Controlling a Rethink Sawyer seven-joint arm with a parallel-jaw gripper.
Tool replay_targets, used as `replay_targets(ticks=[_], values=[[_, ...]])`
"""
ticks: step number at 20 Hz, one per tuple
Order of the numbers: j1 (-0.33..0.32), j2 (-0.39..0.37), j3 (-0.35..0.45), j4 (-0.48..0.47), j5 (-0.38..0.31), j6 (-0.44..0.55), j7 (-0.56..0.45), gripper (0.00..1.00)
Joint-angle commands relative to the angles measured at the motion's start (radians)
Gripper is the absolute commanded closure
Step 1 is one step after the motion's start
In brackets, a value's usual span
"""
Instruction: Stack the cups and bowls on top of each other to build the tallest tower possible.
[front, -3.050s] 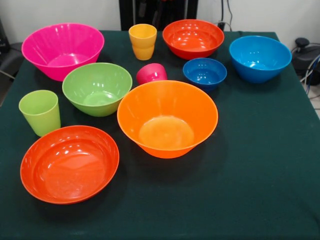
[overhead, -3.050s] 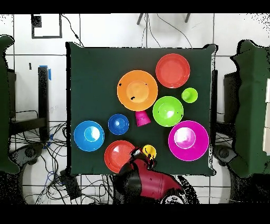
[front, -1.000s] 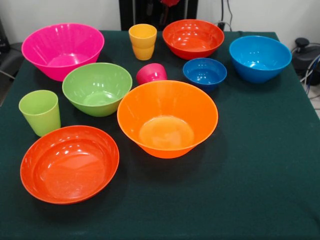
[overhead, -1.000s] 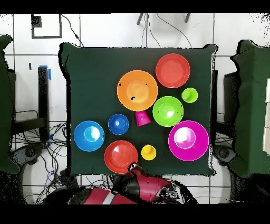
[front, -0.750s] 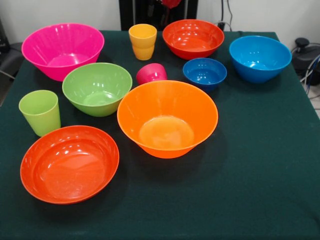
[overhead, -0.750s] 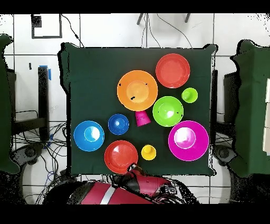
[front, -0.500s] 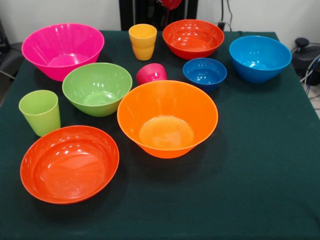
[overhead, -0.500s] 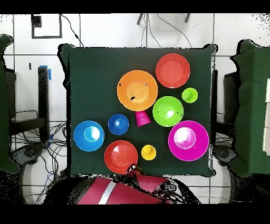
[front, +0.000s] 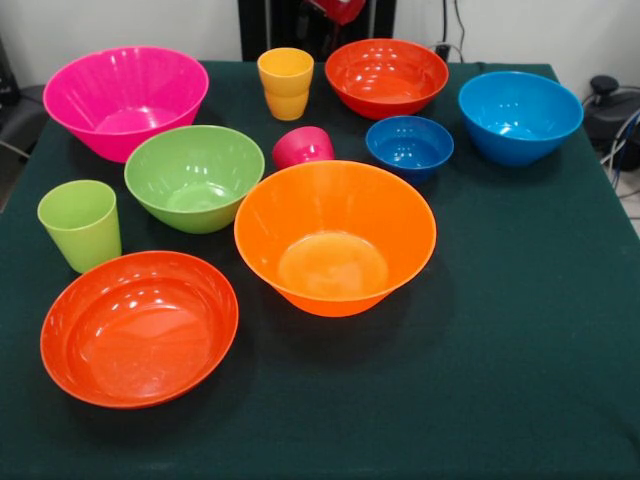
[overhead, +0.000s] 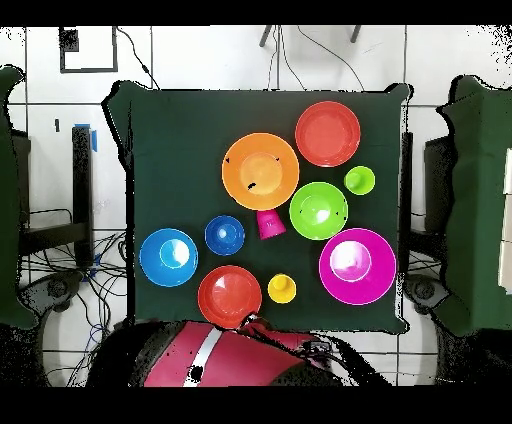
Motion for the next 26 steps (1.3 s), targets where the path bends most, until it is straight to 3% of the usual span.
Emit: replay_targets(ticks=[1, 7, 17, 26], values=[[-0.007, 0.06, 0.13, -0.164, -0.043, -0.065, 0.024, 0.0], [-0.022, 0.053, 0.148, -0.147, -0.028, -0.069, 0.06, 0.0], [-0.037, -0.013, 0.188, -0.15, -0.035, 0.032, 0.018, 0.0], [-0.033, -0.076, 0.18, -0.116, -0.052, 0.061, 0.004, 0.0]])
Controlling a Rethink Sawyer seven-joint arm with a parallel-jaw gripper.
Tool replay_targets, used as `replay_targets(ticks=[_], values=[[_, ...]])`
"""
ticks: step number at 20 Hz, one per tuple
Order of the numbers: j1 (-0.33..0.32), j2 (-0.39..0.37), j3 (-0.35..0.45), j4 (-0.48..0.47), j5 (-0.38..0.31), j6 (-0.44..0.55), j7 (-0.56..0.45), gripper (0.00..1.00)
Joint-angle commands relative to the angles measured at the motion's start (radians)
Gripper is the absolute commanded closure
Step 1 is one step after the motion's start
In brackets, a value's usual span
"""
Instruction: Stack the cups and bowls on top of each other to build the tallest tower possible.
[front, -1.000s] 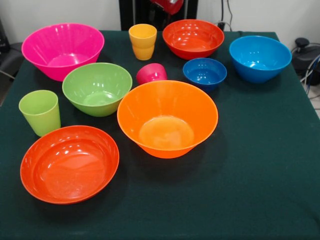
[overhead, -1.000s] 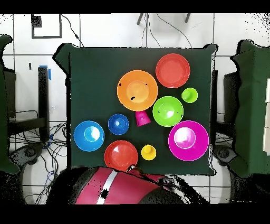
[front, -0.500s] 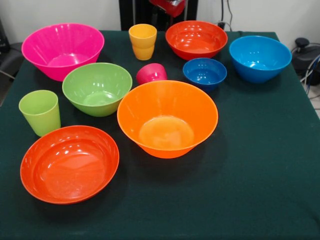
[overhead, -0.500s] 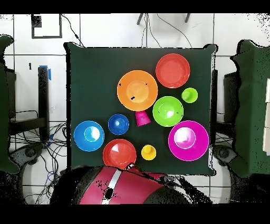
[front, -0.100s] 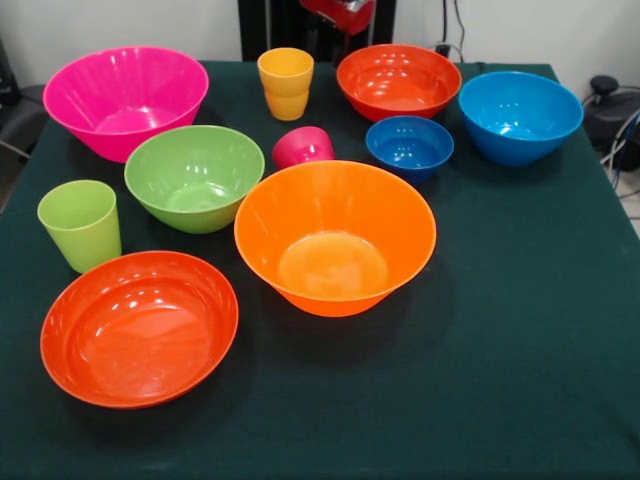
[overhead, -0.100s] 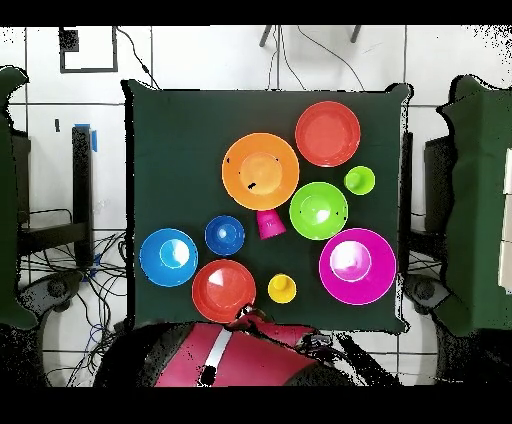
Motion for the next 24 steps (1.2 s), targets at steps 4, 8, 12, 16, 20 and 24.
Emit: replay_targets(ticks=[4, 8, 12, 16, 20, 24], values=[[-0.023, -0.127, 0.132, -0.064, -0.054, 0.133, -0.027, 0.0], [-0.026, -0.147, 0.136, -0.069, -0.066, 0.154, -0.032, 0.0], [-0.035, -0.215, 0.157, -0.049, -0.065, 0.223, -0.046, 0.0], [-0.04, -0.267, 0.178, -0.042, -0.064, 0.277, -0.06, 0.0], [-0.058, -0.237, 0.203, -0.076, -0.082, 0.272, -0.066, 0.0], [-0.066, -0.311, 0.233, -0.082, -0.072, 0.372, -0.102, 0.0]])
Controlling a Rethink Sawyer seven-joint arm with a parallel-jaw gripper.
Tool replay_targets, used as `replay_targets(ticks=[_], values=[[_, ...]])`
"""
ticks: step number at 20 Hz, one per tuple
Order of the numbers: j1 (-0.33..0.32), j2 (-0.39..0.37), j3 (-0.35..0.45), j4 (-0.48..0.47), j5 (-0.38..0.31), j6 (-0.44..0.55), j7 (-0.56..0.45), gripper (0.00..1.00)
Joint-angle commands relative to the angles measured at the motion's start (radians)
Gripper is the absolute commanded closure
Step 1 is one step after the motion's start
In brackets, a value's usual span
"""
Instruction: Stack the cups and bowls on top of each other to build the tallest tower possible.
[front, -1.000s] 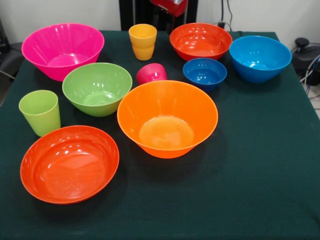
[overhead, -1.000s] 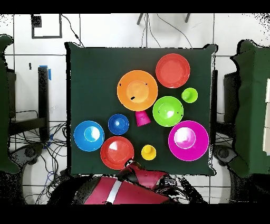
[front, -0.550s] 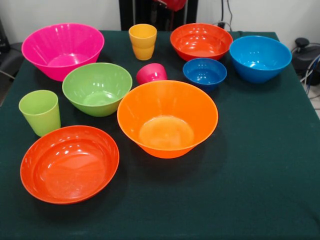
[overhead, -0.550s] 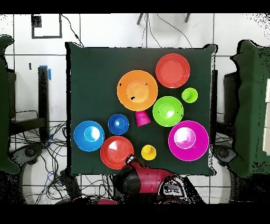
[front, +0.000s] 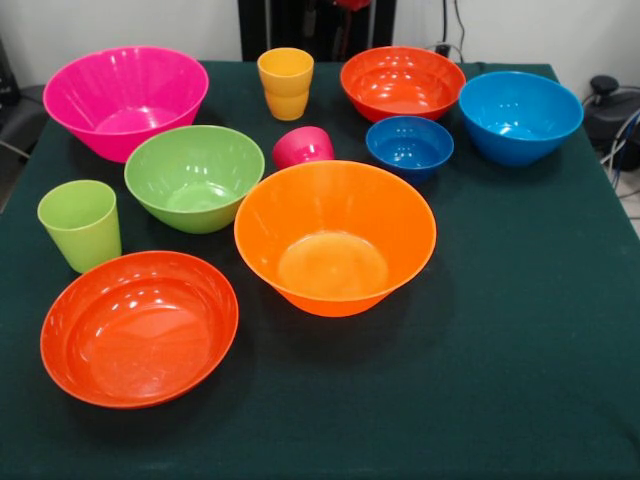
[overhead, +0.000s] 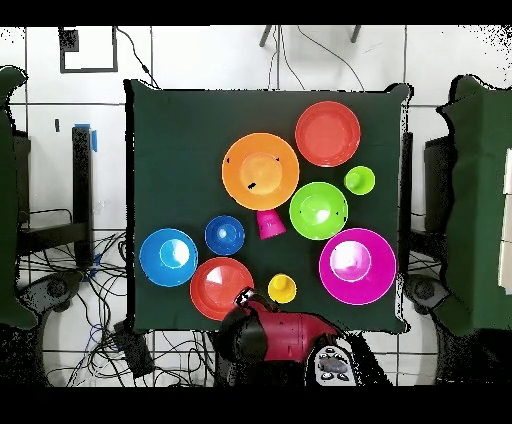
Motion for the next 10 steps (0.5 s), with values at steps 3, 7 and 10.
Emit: replay_targets(ticks=[3, 7, 10], values=[[-0.031, -0.102, 0.194, -0.093, -0.031, 0.23, -0.126, 0.0], [-0.069, -0.084, 0.249, -0.123, -0.044, 0.238, -0.142, 0.0], [-0.096, -0.087, 0.285, -0.139, -0.056, 0.254, -0.158, 0.0]])
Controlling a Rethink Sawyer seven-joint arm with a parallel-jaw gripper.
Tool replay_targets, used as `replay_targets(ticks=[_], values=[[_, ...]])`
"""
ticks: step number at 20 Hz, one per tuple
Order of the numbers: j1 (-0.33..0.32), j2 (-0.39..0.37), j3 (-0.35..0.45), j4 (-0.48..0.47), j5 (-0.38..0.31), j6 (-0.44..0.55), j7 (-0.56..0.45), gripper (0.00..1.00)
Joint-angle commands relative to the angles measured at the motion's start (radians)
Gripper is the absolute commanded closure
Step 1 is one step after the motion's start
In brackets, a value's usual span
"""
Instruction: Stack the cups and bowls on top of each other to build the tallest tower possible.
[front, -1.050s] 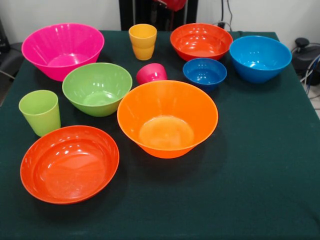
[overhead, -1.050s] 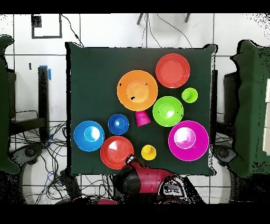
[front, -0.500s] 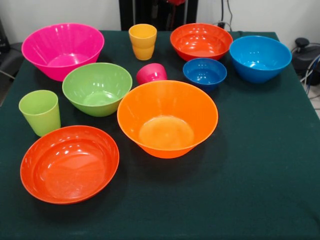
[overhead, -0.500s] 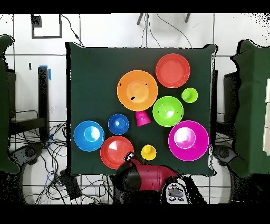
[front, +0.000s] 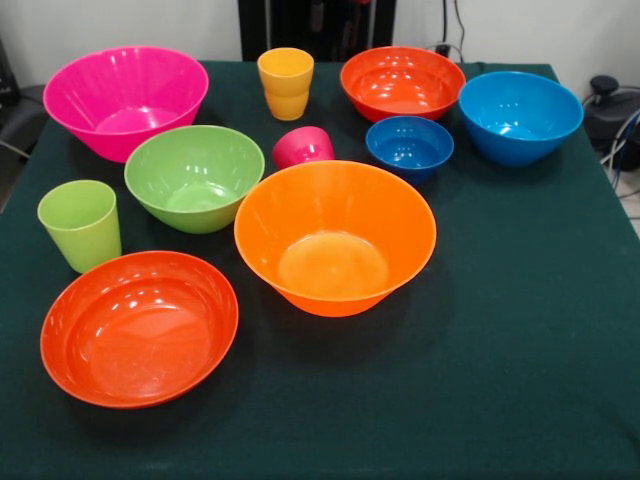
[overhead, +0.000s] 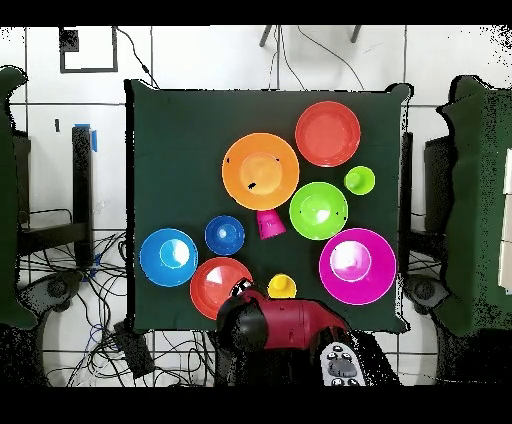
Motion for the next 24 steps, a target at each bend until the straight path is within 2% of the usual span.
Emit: replay_targets(ticks=[1, 6, 9, 18, 24], values=[[-0.058, -0.009, 0.205, -0.116, -0.053, 0.123, -0.168, 0.0], [-0.104, -0.006, 0.274, -0.147, -0.062, 0.171, -0.202, 0.0], [-0.089, 0.011, 0.276, -0.176, -0.071, 0.188, -0.186, 0.0], [-0.064, 0.134, 0.266, -0.275, -0.155, 0.109, -0.137, 0.0], [-0.09, 0.098, 0.294, -0.243, -0.161, 0.138, -0.136, 0.0]])
